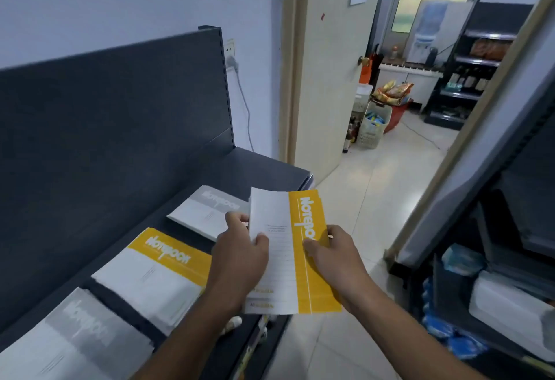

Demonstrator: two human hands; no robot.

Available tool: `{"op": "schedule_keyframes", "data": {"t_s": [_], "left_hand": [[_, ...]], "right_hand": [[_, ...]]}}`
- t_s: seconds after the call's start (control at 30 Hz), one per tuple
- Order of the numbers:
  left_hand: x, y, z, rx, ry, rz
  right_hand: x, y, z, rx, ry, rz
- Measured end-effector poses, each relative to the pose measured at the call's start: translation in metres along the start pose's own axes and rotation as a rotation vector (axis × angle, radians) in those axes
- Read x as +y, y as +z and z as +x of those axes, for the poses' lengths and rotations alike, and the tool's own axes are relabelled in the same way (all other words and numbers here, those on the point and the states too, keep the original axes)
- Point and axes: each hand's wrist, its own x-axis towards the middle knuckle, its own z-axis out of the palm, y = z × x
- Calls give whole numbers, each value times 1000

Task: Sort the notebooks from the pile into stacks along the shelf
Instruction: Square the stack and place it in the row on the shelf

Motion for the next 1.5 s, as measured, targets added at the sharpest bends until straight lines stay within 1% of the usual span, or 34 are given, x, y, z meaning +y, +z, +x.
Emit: {"op": "schedule_keyframes", "data": {"t_s": [0.23,0.37,0.53,0.83,0.97,1.07,1.2,1.33,1.5], "left_hand": [[19,27,91,16,-31,-12],[21,37,131,32,-120,24],[18,44,181,93,-215,50],[5,71,250,270,-517,29],[4,82,271,343,-604,45],[0,92,280,380,-660,58],[-6,105,283,411,-735,51],[-8,114,284,433,-756,34],[-7,120,284,458,-763,47]], "right_hand": [[-33,-4,99,-39,-29,-71],[-47,0,152,-95,-61,-138],[-71,18,226,-228,-141,-259],[-106,63,353,-513,-331,-508],[-114,77,387,-599,-427,-597],[-114,90,410,-648,-443,-644],[-108,100,425,-675,-535,-758],[-106,107,434,-719,-584,-853],[-103,111,438,-704,-606,-881]]}}
